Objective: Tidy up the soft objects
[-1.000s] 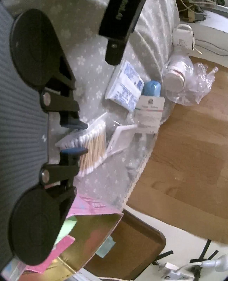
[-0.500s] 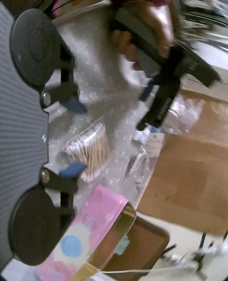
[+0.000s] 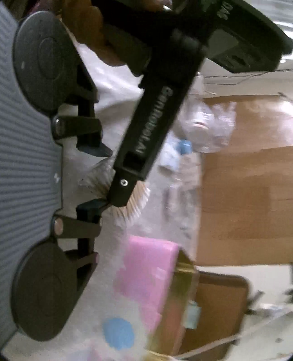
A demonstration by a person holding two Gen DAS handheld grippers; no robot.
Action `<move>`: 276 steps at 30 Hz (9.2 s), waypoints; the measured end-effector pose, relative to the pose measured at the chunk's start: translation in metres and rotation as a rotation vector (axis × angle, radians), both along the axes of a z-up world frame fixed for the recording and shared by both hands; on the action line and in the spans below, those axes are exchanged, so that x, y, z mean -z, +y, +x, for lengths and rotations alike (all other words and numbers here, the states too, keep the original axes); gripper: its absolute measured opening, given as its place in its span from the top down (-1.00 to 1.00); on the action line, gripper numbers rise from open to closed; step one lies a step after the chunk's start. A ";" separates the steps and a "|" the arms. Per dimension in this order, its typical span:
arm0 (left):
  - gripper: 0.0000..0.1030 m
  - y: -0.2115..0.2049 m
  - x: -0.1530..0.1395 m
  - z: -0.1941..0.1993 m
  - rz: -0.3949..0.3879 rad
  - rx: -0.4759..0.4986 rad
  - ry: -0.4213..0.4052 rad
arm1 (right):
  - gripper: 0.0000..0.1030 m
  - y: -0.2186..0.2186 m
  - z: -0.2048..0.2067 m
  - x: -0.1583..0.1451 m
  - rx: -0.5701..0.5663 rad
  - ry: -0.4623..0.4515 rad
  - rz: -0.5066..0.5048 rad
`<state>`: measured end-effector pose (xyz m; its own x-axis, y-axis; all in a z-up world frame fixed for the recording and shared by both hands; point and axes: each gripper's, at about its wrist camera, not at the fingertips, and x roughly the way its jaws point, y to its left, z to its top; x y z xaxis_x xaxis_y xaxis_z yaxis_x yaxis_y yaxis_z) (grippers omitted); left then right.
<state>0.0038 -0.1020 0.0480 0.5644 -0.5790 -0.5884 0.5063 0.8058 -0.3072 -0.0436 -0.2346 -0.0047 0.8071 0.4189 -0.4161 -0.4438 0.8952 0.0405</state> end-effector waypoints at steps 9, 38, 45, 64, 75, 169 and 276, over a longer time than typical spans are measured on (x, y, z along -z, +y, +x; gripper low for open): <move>-0.29 -0.089 -0.054 0.062 0.021 0.093 -0.196 | 0.16 -0.047 0.042 -0.040 0.218 -0.227 0.043; -0.83 0.092 0.012 0.067 0.245 -0.583 -0.176 | -0.03 -0.049 0.073 -0.049 0.276 -0.280 0.134; -0.63 0.156 0.043 0.077 0.241 -0.715 -0.046 | -0.05 0.051 0.108 -0.039 0.066 -0.102 0.010; -0.79 0.165 0.041 0.066 0.112 -0.657 -0.070 | 0.66 0.083 0.088 -0.009 0.037 -0.109 -0.318; -0.80 0.112 0.028 0.023 0.001 -0.377 -0.070 | -0.06 -0.034 -0.071 0.026 0.145 -0.094 -0.358; -0.91 0.007 0.041 0.038 0.354 -0.335 -0.150 | -0.68 -0.056 0.032 0.017 0.568 0.025 0.291; -0.27 -0.108 -0.053 0.106 0.029 0.074 -0.228 | 0.11 -0.087 0.082 -0.050 0.316 -0.112 0.019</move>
<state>0.1098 -0.2097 0.1005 0.6412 -0.6082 -0.4679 0.6179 0.7708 -0.1551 0.0383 -0.3219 0.0451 0.9387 0.1471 -0.3118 -0.1465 0.9889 0.0255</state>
